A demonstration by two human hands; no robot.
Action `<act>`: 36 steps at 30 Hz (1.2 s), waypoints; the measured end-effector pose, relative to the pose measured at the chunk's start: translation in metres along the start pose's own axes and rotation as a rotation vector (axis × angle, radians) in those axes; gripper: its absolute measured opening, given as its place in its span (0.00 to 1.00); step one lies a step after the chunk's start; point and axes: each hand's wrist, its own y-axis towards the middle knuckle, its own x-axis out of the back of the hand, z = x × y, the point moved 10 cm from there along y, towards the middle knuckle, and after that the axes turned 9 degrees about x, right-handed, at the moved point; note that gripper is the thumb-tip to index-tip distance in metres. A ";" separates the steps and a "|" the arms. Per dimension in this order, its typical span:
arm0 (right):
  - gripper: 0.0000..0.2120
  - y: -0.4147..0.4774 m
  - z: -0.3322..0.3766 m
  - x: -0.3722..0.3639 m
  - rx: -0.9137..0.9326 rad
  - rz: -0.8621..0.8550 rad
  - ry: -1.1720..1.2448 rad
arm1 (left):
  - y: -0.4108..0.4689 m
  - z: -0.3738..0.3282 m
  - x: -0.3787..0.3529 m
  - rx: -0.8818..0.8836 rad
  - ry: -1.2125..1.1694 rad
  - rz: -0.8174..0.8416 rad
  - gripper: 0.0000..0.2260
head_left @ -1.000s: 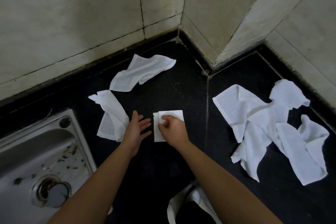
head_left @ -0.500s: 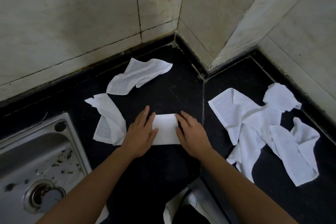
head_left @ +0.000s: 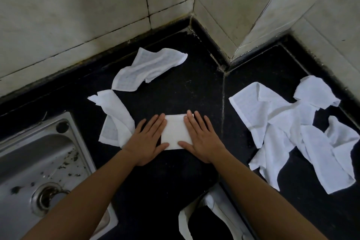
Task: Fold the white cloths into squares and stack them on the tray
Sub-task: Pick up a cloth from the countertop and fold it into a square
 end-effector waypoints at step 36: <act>0.03 -0.062 0.000 0.083 -0.262 -0.120 0.712 | -0.007 -0.044 0.089 0.120 -0.257 -0.075 0.30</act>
